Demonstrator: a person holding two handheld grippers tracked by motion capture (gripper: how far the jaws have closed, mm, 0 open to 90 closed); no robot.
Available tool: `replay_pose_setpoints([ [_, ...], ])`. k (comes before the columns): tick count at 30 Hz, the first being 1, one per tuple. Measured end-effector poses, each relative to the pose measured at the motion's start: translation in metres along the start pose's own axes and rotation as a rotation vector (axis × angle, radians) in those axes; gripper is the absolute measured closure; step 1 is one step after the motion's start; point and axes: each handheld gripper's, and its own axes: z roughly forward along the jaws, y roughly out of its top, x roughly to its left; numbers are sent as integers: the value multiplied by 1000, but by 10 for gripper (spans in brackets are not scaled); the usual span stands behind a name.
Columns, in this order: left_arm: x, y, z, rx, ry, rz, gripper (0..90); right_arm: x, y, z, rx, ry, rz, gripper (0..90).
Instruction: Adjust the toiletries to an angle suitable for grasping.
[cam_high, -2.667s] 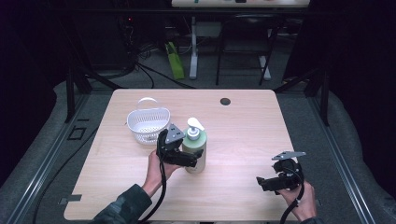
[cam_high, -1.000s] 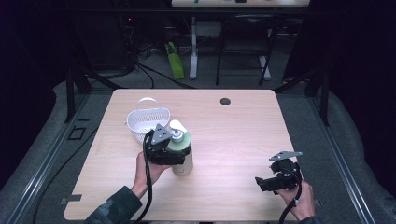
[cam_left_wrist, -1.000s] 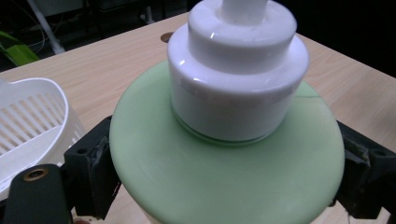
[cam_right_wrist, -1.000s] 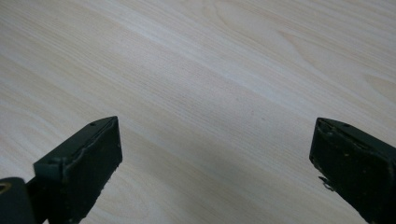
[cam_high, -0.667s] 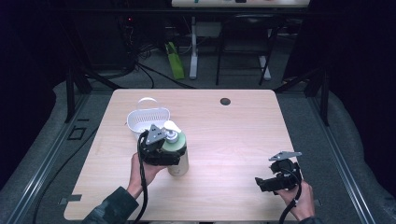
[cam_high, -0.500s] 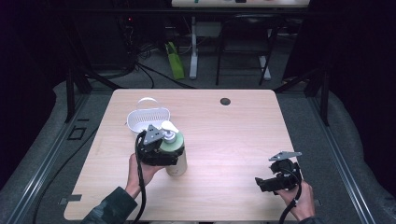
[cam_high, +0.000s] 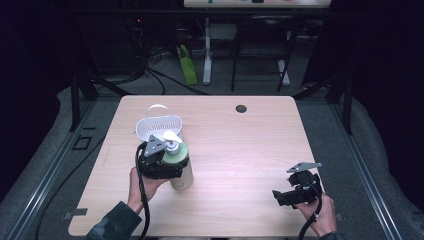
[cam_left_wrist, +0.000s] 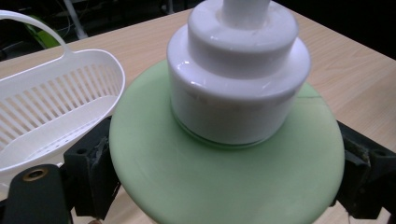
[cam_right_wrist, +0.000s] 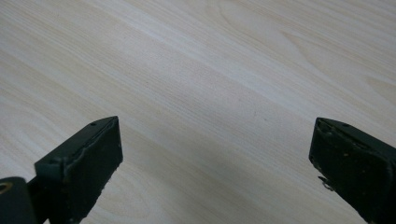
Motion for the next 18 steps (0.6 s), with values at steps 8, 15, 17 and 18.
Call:
replay_pose_setpoints([
  [8, 0, -2, -1, -9, 7, -1, 119, 0, 0, 0, 1, 0, -5, 30],
  [15, 1, -3, -2, -29, 15, -13, 53, 0, 0, 0, 0, 5, -4, 29],
  [17, 2, -2, -5, -43, 16, -21, 32, 0, 0, 0, 0, 5, -4, 29],
  [18, 3, -1, -6, -51, 15, -25, 26, 0, 0, 0, -1, 6, -6, 29],
])
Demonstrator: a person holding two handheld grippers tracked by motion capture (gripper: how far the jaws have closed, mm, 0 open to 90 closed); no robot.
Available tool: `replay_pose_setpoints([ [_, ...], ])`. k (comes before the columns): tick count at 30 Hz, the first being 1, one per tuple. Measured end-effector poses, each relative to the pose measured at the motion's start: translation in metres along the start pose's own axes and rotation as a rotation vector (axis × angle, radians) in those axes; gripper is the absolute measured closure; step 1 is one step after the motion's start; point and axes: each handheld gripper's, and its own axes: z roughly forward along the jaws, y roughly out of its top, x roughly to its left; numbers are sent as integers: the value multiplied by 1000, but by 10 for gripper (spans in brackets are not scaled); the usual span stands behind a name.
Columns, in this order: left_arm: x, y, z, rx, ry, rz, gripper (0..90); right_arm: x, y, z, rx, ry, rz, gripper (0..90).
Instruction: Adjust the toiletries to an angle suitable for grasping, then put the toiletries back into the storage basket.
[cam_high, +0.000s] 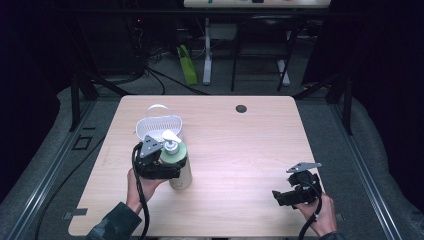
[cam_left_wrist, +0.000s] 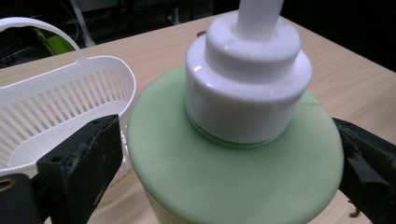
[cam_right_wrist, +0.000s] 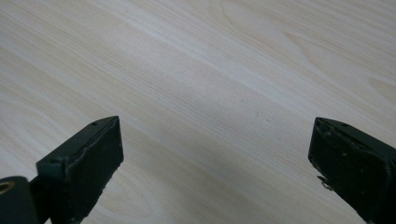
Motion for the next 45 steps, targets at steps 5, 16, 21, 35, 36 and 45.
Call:
replay_pose_setpoints([
  [5, 1, 4, -5, -26, -7, -6, 2, 0, 0, 0, -1, 2, 1, 28],
  [16, 4, 13, -11, -74, -23, -22, 0, 0, 1, 0, -6, -6, 1, 10],
  [21, 5, 18, -12, -89, -32, -27, 0, 0, 0, 1, 1, -8, 0, 4],
  [35, 4, 23, -17, -173, -39, -35, 244, 2, 0, 4, 17, -17, -19, 9],
  [36, 4, 23, -17, -181, -46, -36, 254, 2, 0, 4, 20, -17, -16, 9],
  [45, 6, 23, -20, -205, -52, -48, 434, 3, 0, 4, 21, -20, -19, 27],
])
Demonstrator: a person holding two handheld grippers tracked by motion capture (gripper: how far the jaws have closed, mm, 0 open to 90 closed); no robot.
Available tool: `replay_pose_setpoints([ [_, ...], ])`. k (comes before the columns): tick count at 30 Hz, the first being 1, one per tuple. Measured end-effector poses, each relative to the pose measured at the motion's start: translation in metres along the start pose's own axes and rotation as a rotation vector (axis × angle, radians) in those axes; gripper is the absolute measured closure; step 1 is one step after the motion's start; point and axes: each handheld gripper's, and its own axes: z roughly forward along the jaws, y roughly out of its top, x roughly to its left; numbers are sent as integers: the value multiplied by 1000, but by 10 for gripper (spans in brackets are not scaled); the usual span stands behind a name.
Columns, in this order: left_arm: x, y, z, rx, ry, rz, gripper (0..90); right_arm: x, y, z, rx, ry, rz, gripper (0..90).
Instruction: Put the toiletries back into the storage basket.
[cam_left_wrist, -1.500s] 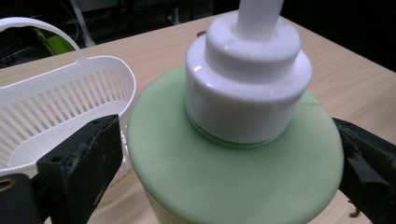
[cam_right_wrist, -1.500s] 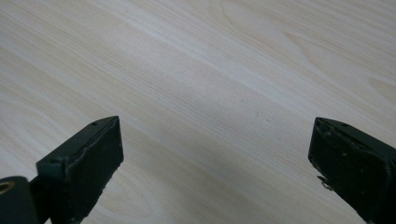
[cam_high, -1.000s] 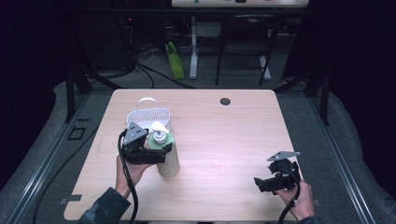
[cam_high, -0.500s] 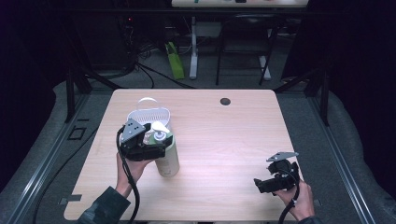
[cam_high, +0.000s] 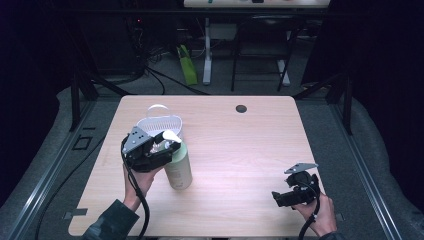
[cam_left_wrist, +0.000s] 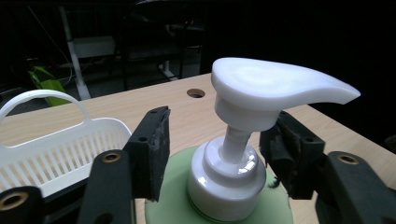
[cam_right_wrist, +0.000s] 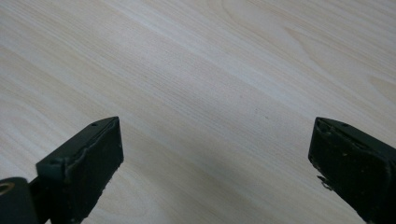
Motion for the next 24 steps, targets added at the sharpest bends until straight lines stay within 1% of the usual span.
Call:
replay_pose_setpoints([
  [4, -1, 0, -1, -8, -7, 4, 509, 0, 0, 0, 1, -1, -2, 30],
  [9, -1, 0, -2, -18, -15, 2, 554, 0, 0, 0, 1, -1, -2, 29],
  [16, -1, 1, -3, -33, -25, 8, 574, 0, 0, -1, -9, 0, -2, 26],
  [24, -2, 2, -5, -50, -27, 12, 609, 0, 0, 0, -7, 1, -5, 25],
])
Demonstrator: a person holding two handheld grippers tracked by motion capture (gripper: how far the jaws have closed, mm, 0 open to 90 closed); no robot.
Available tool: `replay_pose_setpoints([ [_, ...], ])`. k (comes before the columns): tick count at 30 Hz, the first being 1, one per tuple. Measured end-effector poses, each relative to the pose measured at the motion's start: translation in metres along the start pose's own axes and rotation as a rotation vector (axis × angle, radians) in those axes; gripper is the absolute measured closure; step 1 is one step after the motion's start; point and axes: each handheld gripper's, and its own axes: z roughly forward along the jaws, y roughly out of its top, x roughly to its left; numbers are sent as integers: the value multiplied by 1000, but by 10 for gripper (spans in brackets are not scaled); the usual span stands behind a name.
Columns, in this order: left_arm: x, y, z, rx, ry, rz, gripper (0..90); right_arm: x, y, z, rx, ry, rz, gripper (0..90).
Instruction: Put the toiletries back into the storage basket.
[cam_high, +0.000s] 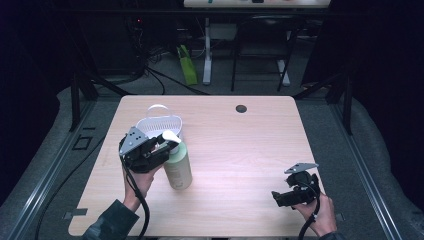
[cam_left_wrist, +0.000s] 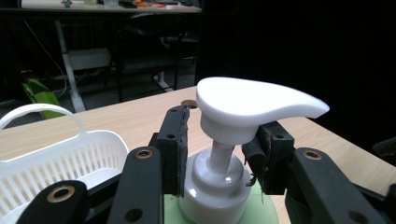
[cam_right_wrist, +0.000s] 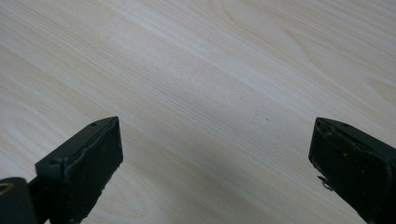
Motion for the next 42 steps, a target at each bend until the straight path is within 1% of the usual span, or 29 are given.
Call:
replay_pose_setpoints([
  [4, -1, 1, -1, -14, -4, 5, 628, 0, 0, 0, 0, 0, 0, 26],
  [9, -3, 1, -1, -18, -6, 8, 658, 0, 0, 0, 0, -1, 1, 26],
  [16, -1, 0, -1, -26, -16, 6, 673, 0, 0, -1, -5, -9, -3, 27],
  [23, -1, 1, -1, -21, -13, 15, 675, -1, 0, -2, -11, -16, -3, 28],
  [29, 2, 2, -1, -17, -8, 5, 675, -2, 0, -2, -11, -20, -9, 27],
  [33, 2, 3, -1, -11, -11, 4, 675, -2, 0, -2, -9, -17, -8, 27],
  [35, 2, 4, -2, -9, -15, -7, 675, -2, 0, -2, -9, -16, -9, 26],
  [39, 2, 6, -4, -11, -19, -6, 675, -1, 0, -2, -9, -11, -12, 26],
  [42, 3, 8, -5, -6, -12, 0, 675, -1, 0, -1, -5, -8, -13, 11],
])
